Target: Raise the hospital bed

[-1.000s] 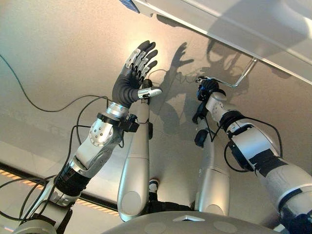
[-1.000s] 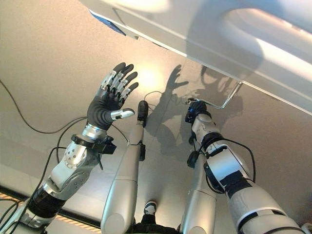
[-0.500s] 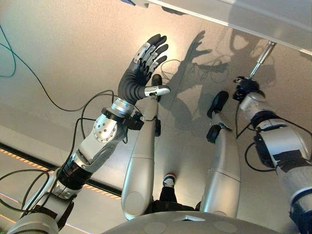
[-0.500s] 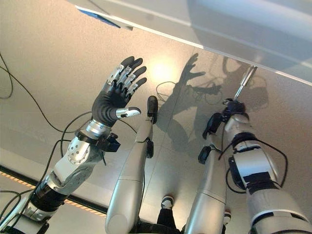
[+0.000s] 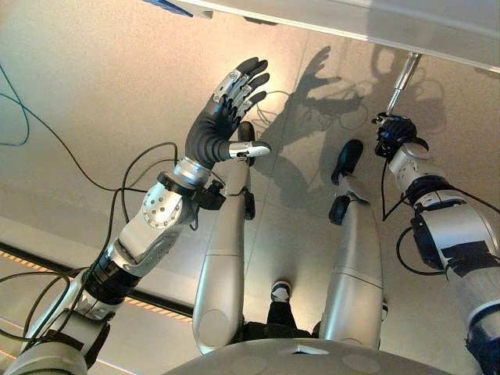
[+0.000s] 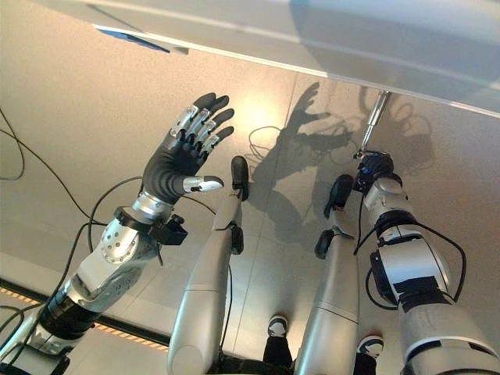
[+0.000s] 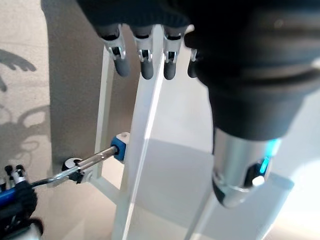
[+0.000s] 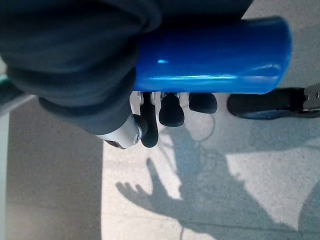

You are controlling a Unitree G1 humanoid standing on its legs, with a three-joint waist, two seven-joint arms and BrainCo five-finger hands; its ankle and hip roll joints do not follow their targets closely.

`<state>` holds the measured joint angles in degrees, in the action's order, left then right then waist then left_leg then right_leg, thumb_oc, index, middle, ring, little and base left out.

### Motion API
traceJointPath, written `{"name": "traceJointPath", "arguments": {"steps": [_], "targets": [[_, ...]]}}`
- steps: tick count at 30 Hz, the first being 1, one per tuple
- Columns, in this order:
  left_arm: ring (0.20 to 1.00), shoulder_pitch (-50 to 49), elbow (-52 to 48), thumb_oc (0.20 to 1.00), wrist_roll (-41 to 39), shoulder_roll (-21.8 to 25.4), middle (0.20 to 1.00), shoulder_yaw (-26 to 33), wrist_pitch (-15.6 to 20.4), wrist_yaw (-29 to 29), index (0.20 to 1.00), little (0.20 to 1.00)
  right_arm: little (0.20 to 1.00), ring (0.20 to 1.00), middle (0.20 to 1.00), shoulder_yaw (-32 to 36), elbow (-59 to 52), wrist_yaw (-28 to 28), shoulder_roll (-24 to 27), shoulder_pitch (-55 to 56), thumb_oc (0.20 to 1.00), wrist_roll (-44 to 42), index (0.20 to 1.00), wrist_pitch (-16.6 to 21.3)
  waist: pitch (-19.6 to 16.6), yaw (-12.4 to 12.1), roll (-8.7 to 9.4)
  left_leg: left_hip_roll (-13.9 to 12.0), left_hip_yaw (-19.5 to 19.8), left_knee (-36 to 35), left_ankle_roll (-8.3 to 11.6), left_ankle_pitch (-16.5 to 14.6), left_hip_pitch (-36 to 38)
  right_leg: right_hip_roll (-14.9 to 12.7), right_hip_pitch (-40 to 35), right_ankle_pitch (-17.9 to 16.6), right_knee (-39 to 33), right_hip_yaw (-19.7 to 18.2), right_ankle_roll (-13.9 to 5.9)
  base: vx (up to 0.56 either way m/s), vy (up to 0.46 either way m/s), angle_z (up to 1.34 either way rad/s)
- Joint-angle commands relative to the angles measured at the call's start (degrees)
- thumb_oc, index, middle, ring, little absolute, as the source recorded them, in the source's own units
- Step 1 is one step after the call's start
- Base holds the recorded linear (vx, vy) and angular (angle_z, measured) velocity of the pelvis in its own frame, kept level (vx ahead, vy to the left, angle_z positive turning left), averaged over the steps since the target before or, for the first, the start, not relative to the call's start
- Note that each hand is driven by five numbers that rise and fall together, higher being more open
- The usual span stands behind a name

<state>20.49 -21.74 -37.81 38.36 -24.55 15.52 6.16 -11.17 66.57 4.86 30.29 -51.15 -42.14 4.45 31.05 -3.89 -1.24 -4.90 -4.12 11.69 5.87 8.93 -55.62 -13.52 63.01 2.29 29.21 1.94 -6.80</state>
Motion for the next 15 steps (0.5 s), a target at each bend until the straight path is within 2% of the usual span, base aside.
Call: {"name": "traceJointPath", "arguments": {"steps": [1,3,5,6,7,10,15], "targets": [[1.000,-5.21,-6.53,1.000,1.10,-2.48,1.000,4.95,3.30,-0.90,1.000,1.000,0.200,0.200,0.200,8.15,-1.57,5.37,12.33,18.28,0.200,-10.45,0.200,5.97,-1.26,3.97,-0.81,-4.98,-0.67,6.08,2.57,-7.04,3.13,3.29,-2.67,-3.34,-5.03,1.30,-3.33,-0.02,-0.035,-0.12],[1.000,-7.97,-7.40,1.000,2.22,-2.12,1.000,7.83,3.04,-0.69,1.000,1.000,0.200,0.200,0.200,10.38,-19.33,5.57,11.01,28.41,0.200,-10.46,0.200,9.27,-1.26,5.87,1.60,-5.21,-0.81,5.25,2.85,-6.99,4.85,3.56,-4.58,-3.46,-6.11,1.44,-3.52,-0.01,-0.038,-0.13],[1.000,-9.94,-8.37,1.000,2.74,-1.55,1.000,9.91,3.06,-0.54,1.000,1.000,0.200,0.200,0.200,13.76,-32.47,6.07,9.78,35.52,0.200,-9.92,0.200,11.98,-1.26,7.00,3.04,-5.25,-0.57,4.35,2.94,-6.77,6.19,3.49,-6.30,-3.81,-7.09,1.79,-3.62,-0.01,-0.034,-0.14],[1.000,-9.66,-8.38,1.000,2.73,-1.49,1.000,9.90,3.02,-0.53,1.000,1.000,0.200,0.200,0.200,13.98,-32.70,6.22,9.71,35.48,0.200,-9.79,0.200,11.89,-1.26,6.92,3.05,-5.24,-0.56,4.18,2.92,-6.39,5.85,3.52,-5.98,-4.22,-7.32,1.77,-3.57,-0.01,0.004,-0.11],[1.000,-10.89,-9.04,1.000,2.90,-0.67,1.000,11.63,3.12,-0.54,1.000,1.000,0.200,0.200,0.200,17.16,-41.10,6.20,9.51,40.31,0.200,-8.77,0.200,13.89,-1.26,8.00,4.34,-5.28,-0.47,3.72,2.96,-6.29,6.77,3.41,-7.25,-4.64,-8.17,2.28,-3.74,-0.02,0.013,-0.08],[1.000,-13.82,-10.49,1.000,2.78,1.14,1.000,15.51,2.95,-0.66,1.000,1.000,0.200,0.200,0.200,21.61,-52.42,6.93,8.87,47.64,0.200,-4.66,0.200,14.72,-1.26,8.73,6.18,-5.25,-0.15,2.44,3.16,-5.90,8.91,3.24,-10.32,-5.26,-9.98,2.99,-4.02,0.00,0.008,-0.02],[1.000,-16.02,-11.69,1.000,2.12,1.72,1.000,18.54,3.03,-1.06,1.000,1.000,0.200,0.200,0.200,23.59,-59.01,7.41,7.90,50.82,0.200,-2.37,0.200,14.79,-1.26,8.72,7.12,-5.21,0.27,1.49,3.29,-5.65,10.43,3.10,-12.71,-5.35,-11.19,3.66,-4.12,0.01,0.005,0.06]]}}
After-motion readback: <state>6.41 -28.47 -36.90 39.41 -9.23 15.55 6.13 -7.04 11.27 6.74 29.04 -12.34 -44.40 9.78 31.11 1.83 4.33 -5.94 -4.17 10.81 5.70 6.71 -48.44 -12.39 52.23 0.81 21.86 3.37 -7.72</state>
